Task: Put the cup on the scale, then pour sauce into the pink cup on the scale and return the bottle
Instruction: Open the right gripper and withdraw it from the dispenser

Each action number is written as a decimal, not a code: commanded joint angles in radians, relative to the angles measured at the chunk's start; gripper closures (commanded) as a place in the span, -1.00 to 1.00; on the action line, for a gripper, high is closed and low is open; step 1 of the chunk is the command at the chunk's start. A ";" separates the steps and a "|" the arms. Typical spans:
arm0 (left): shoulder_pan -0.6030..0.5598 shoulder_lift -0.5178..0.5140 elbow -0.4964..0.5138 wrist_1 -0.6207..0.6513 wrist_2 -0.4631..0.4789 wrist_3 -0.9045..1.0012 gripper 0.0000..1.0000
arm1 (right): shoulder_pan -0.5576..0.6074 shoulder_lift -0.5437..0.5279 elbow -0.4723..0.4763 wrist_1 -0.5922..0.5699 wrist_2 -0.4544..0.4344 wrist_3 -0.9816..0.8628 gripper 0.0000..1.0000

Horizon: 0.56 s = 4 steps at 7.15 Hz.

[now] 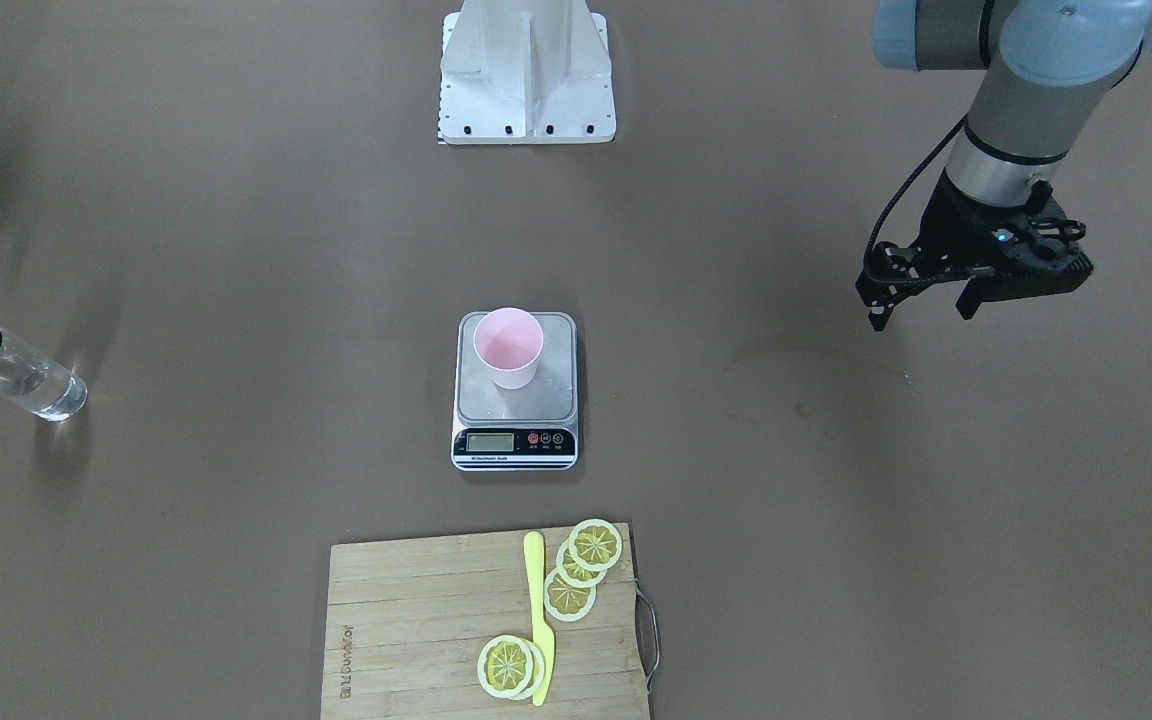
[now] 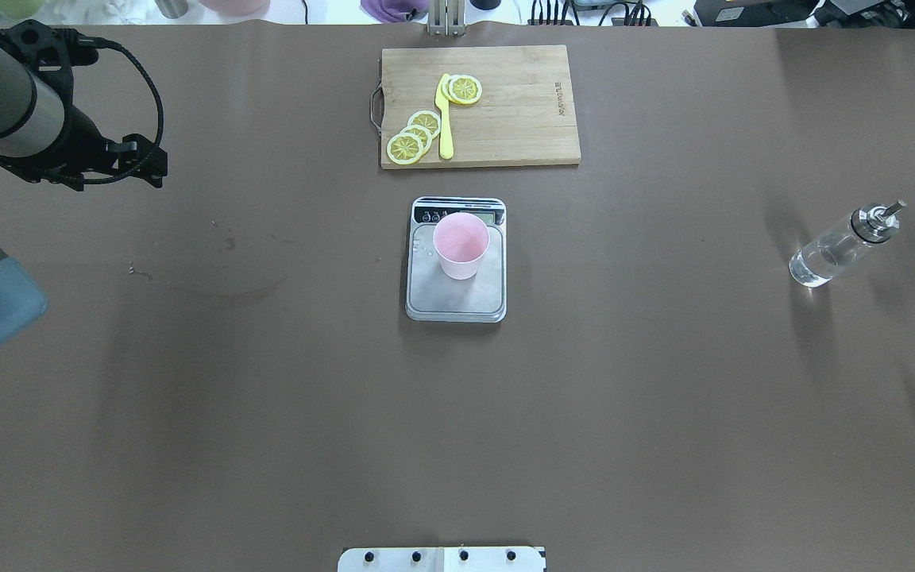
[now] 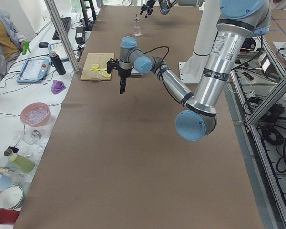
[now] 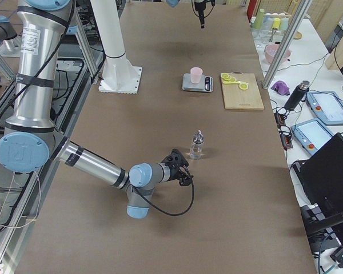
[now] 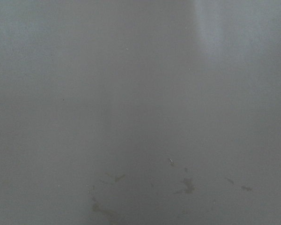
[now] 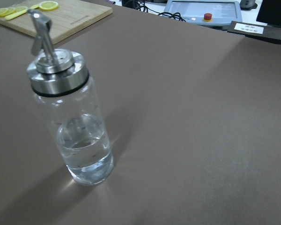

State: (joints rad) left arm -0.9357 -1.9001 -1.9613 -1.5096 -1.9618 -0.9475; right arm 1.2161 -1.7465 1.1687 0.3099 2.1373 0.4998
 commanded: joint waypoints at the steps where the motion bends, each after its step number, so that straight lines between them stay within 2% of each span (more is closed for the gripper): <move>1: 0.000 0.000 0.004 0.000 0.000 -0.001 -0.94 | 0.046 -0.016 -0.004 -0.150 0.056 -0.001 -1.00; 3: 0.001 0.000 0.004 0.000 0.000 -0.001 -0.94 | 0.074 0.019 0.003 -0.227 -0.002 0.012 -1.00; 4: 0.002 0.000 0.005 0.000 0.000 -0.001 -0.94 | 0.089 0.024 -0.012 -0.244 0.003 0.014 -1.00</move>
State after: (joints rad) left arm -0.9349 -1.9006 -1.9573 -1.5094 -1.9620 -0.9480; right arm 1.2873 -1.7348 1.1657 0.0965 2.1488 0.5090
